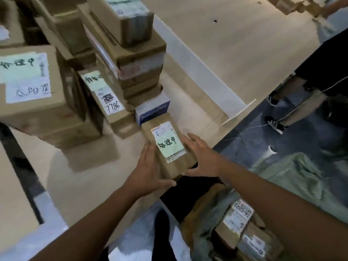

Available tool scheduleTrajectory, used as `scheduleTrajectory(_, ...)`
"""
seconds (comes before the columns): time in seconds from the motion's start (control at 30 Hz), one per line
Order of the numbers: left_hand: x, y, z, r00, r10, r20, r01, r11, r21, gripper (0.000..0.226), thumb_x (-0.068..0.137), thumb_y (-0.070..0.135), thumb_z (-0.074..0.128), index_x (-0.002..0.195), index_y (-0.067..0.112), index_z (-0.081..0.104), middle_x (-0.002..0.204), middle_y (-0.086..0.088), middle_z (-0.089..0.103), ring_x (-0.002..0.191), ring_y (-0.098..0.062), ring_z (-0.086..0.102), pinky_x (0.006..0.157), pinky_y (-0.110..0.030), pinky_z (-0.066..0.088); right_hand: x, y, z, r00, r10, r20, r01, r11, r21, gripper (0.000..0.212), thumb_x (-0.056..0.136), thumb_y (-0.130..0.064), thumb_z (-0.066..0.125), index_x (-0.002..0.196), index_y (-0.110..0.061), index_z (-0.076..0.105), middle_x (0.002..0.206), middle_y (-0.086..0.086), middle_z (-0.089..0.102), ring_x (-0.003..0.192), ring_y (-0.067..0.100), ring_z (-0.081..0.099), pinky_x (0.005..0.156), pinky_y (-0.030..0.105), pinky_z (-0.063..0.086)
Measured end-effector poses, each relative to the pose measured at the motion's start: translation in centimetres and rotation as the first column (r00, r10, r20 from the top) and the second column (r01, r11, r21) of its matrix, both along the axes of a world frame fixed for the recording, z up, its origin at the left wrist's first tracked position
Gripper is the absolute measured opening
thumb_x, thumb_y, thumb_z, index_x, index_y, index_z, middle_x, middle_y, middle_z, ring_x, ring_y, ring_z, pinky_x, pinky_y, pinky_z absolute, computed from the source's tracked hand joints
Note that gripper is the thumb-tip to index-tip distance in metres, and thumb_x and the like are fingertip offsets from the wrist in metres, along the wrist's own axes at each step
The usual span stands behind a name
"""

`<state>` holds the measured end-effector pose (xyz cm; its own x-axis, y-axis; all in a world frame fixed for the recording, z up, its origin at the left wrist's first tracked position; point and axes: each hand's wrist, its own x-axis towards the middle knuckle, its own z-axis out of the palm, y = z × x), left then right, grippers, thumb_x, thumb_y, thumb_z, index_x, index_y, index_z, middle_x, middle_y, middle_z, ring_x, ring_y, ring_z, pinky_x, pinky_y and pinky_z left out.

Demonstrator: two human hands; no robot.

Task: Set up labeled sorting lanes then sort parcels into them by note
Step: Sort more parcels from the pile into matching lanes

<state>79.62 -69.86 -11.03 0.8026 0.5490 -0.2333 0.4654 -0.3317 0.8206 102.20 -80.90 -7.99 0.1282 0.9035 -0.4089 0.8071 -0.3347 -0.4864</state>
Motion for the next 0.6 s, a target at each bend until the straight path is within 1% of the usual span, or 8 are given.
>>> scheduleTrajectory(0.07,0.8,-0.8,-1.8,0.999,0.043,-0.008,-0.044,0.999,-0.024,0.158,0.053,0.060,0.094,0.160,0.021,-0.017,0.167,0.002,-0.023,0.149,-0.004,-0.030,0.125,-0.036,0.006,1.4,0.9,-1.7,0.995,0.091,-0.038,-0.092,0.996,-0.020,0.125,0.065,-0.071,0.076,0.151,-0.059,-0.013,0.162,-0.026,-0.005,0.148,0.003,0.009,0.114,0.029,0.025)
scheduleTrajectory(0.13,1.1,-1.4,-2.9,0.997,0.076,-0.012,-0.076,0.997,-0.011,0.158,0.056,0.053,0.095,0.158,0.024,-0.022,0.163,0.006,-0.031,0.142,0.008,-0.035,0.122,-0.029,0.004,2.1,1.4,-2.9,0.990,0.121,-0.074,-0.121,0.993,0.004,0.125,0.064,-0.072,0.078,0.154,-0.056,-0.008,0.159,-0.030,-0.001,0.141,-0.004,0.016,0.110,0.027,0.031)
scheduleTrajectory(0.17,1.0,-1.5,-3.2,0.995,0.095,-0.007,-0.095,0.995,-0.005,0.156,0.057,0.050,0.096,0.158,0.026,-0.021,0.163,0.009,-0.032,0.142,0.009,-0.034,0.121,-0.027,0.005,2.3,1.5,-3.3,0.988,0.125,-0.088,-0.123,0.992,0.020,0.125,0.064,-0.072,0.078,0.155,-0.054,-0.005,0.159,-0.029,0.000,0.139,-0.005,0.019,0.108,0.026,0.033)
scheduleTrajectory(0.23,1.0,-1.8,-3.0,0.993,0.121,0.006,-0.121,0.993,-0.009,0.154,0.059,0.043,0.096,0.158,0.027,-0.021,0.163,0.007,-0.031,0.143,0.009,-0.032,0.122,-0.027,0.011,2.2,1.4,-3.6,0.984,0.140,-0.114,-0.136,0.990,0.044,0.126,0.063,-0.071,0.079,0.156,-0.049,-0.003,0.159,-0.024,0.002,0.140,-0.003,0.021,0.109,0.024,0.033)
scheduleTrajectory(0.3,0.7,-2.0,-2.2,0.991,0.128,0.023,-0.128,0.991,-0.033,0.151,0.062,0.036,0.096,0.157,0.026,-0.020,0.165,0.002,-0.028,0.144,0.009,-0.031,0.125,-0.035,0.020,1.8,1.0,-3.3,0.980,0.151,-0.127,-0.145,0.988,0.057,0.127,0.064,-0.067,0.082,0.158,-0.044,-0.001,0.158,-0.021,0.003,0.140,-0.002,0.021,0.110,0.021,0.030)
scheduleTrajectory(0.4,-1.7,-2.7,-0.4,0.989,0.138,0.062,-0.134,0.989,-0.065,0.145,0.063,0.033,0.096,0.159,0.025,-0.013,0.166,0.008,-0.023,0.151,0.000,-0.020,0.122,-0.042,0.032,-0.1,-0.1,-1.6,0.976,0.162,-0.144,-0.149,0.984,0.093,0.126,0.065,-0.064,0.084,0.158,-0.042,0.003,0.156,-0.019,0.006,0.139,-0.004,0.021,0.111,0.018,0.030)
scheduleTrajectory(0.5,-6.4,-4.0,2.1,0.982,0.160,0.101,-0.157,0.987,-0.034,0.142,0.064,0.032,0.096,0.161,0.024,-0.007,0.165,0.013,-0.020,0.156,-0.007,-0.010,0.119,-0.036,0.037,-3.7,-0.9,1.4,0.958,0.248,-0.145,-0.232,0.966,0.117,0.126,0.065,-0.064,0.084,0.158,-0.041,0.002,0.156,-0.013,0.005,0.141,0.004,0.024,0.114,0.022,0.032)
scheduleTrajectory(0.6,-12.4,-5.6,5.3,0.966,0.230,0.119,-0.235,0.972,0.024,0.141,0.063,0.031,0.096,0.161,0.023,-0.005,0.169,0.007,-0.015,0.155,-0.006,-0.011,0.115,-0.026,0.039,-9.0,-0.2,4.3,0.923,0.364,-0.124,-0.342,0.925,0.167,0.125,0.067,-0.059,0.084,0.159,-0.034,0.003,0.154,-0.006,0.007,0.140,0.012,0.029,0.114,0.024,0.034)
